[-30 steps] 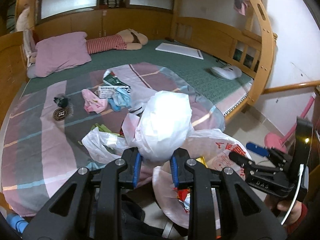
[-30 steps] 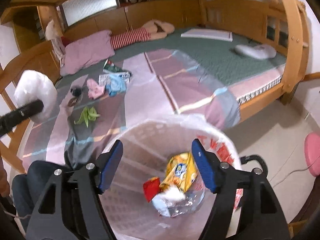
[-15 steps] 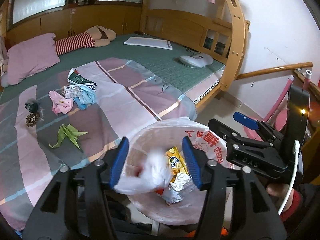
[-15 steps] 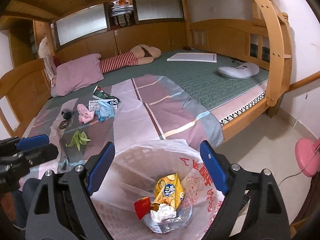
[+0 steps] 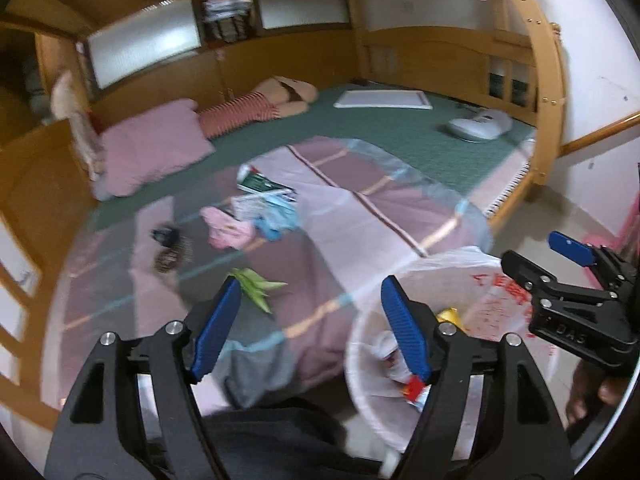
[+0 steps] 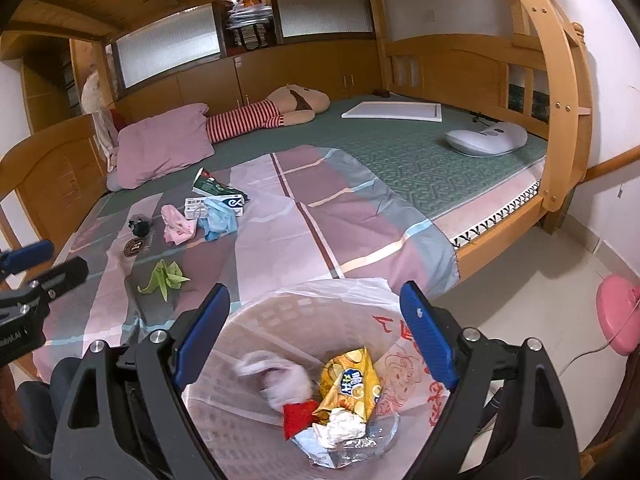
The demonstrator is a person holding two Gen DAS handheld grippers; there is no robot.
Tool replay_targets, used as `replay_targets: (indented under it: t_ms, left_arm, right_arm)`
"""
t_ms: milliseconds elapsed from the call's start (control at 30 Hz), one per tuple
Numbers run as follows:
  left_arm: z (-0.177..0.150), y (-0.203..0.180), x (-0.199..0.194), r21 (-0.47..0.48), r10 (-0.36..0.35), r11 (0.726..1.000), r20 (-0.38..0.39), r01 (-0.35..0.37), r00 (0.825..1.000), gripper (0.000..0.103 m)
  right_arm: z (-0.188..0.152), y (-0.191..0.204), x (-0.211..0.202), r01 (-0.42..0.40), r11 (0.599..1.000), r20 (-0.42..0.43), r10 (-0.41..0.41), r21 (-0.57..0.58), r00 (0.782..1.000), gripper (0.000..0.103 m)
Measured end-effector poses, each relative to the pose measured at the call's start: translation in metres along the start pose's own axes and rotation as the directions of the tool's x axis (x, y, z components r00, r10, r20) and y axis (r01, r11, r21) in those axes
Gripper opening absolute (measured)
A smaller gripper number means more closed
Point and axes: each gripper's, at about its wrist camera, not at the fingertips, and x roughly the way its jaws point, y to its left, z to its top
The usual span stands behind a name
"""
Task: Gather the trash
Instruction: 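Lower the white plastic bag into the wastebasket and open the left gripper, then move both grippers back over the trash on the bed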
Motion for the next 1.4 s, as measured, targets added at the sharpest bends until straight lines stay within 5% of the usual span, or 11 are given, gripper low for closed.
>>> replay_targets:
  t_ms: [267, 967, 1133, 1400]
  left_arm:
    - [-0.001, 0.019, -0.011, -0.028, 0.094, 0.995, 0.025, -0.093, 0.995, 0.075]
    - [-0.022, 0.080, 0.018, -0.118, 0.159, 0.980, -0.044, -0.163, 0.986, 0.076]
    - [-0.027, 0.167, 0.040, -0.286, 0.276, 0.911, -0.114, -0.298, 0.954, 0.076]
    - [-0.057, 0.269, 0.097, -0.448, 0.300, 0.805, -0.255, -0.387, 0.919, 0.072]
  right_arm:
    - [0.000, 0.017, 0.003, -0.018, 0.999, 0.003, 0.018, -0.031, 1.000, 0.085]
    - [0.002, 0.065, 0.046, -0.109, 0.990, -0.080, 0.102, -0.087, 0.992, 0.085]
    - [0.018, 0.090, 0.086, -0.178, 0.976, -0.203, 0.151, -0.123, 0.968, 0.085]
    - [0.023, 0.182, 0.169, -0.271, 0.919, -0.309, 0.179, -0.287, 0.934, 0.085]
